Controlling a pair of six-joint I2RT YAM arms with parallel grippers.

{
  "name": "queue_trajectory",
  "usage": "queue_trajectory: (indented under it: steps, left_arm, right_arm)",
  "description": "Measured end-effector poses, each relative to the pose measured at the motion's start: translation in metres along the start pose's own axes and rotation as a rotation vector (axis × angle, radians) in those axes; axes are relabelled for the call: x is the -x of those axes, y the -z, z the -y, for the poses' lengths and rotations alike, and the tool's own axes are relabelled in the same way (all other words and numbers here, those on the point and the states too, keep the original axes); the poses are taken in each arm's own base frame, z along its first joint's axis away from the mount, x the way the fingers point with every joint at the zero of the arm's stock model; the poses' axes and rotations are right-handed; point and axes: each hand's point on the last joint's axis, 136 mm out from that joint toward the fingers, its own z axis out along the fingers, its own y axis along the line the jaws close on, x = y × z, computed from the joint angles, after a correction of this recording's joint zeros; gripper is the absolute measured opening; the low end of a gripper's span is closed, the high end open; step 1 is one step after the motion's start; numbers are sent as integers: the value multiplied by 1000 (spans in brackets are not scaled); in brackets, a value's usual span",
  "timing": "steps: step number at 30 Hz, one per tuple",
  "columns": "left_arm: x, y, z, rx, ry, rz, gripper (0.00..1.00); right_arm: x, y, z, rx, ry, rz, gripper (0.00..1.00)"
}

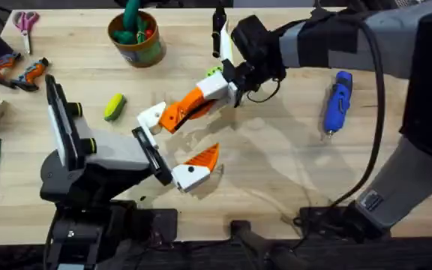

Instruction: Pick up the gripper from the table and insert it into the empty holder that is missing its gripper. Then pick up a screw, insert it into the mounting hole, and use the screwdriver to tighten it. Finally, clean up the table by picking up the vegetable and placing it into the bucket.

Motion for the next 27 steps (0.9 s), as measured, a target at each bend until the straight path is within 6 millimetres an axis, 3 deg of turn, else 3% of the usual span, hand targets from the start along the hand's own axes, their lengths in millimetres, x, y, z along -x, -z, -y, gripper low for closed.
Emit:
queue_trajectory:
  steps: [27]
  left_arm:
    - [0, 0, 0, -3, 17, -1, 986]
  right_arm:
    - [1, -16, 5, -41, -116, -25, 10]
